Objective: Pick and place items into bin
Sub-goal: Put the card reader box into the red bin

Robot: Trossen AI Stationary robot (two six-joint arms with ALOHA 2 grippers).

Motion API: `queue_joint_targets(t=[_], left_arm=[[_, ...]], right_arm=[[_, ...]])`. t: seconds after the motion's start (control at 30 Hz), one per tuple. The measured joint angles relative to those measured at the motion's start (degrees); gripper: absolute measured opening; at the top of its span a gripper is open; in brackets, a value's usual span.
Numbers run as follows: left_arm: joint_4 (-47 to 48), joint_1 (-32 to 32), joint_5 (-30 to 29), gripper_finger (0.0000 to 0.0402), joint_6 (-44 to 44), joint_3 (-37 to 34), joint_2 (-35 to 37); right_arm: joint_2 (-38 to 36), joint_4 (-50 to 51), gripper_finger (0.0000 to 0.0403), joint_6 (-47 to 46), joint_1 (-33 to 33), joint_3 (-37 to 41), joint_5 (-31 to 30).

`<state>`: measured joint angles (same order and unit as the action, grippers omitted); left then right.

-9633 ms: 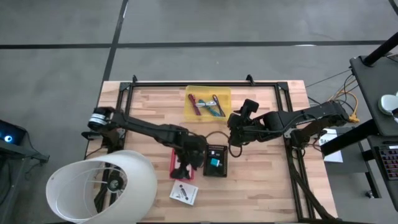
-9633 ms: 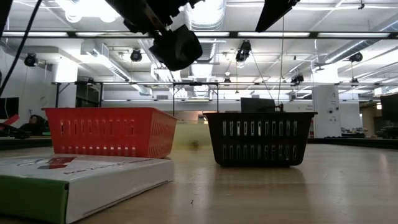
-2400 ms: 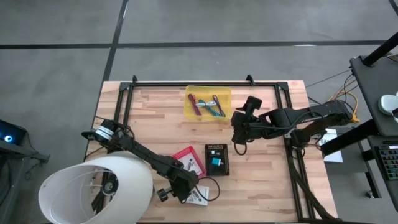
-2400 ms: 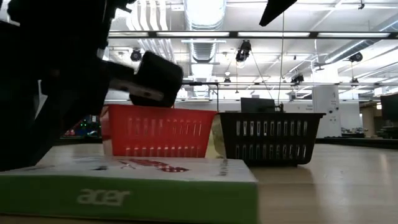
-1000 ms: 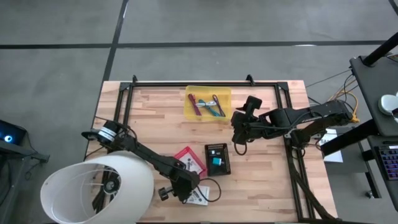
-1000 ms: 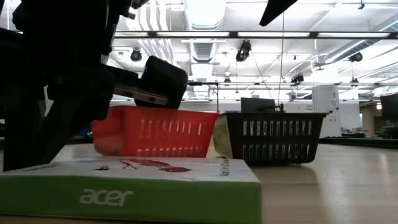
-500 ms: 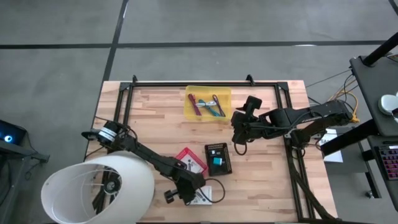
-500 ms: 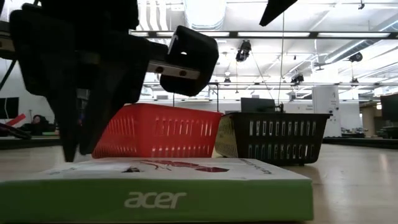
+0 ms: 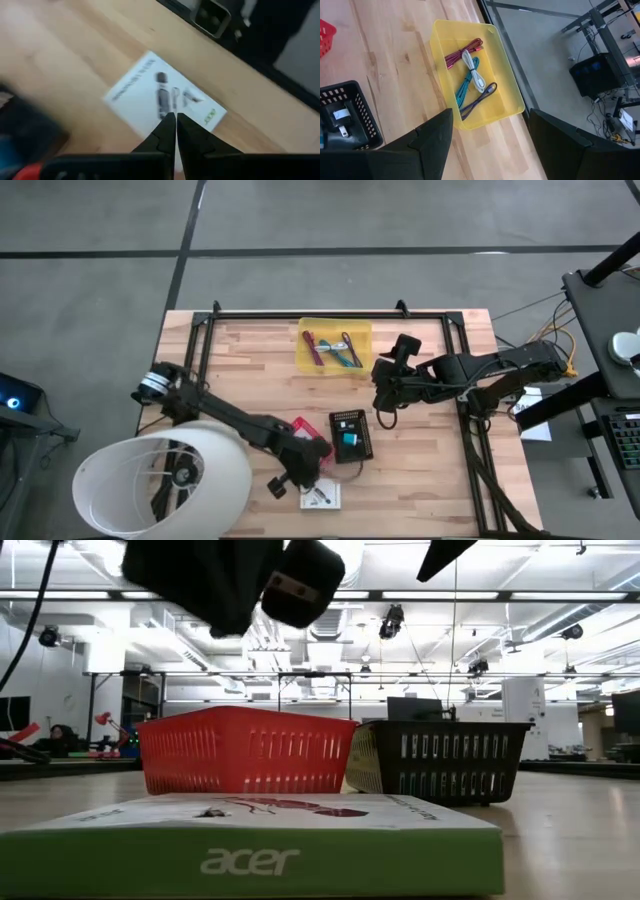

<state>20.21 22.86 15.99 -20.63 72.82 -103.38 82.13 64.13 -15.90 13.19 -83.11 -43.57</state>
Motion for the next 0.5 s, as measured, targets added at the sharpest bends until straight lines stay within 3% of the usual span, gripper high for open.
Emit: queue_joint_targets(t=[0.5], left_arm=[[3.39,-9.89,-1.51,0.0000,18.74,-0.13,13.53]], right_arm=[[0.00,-0.07,0.0247,-1.35,0.02,0.00,0.03]])
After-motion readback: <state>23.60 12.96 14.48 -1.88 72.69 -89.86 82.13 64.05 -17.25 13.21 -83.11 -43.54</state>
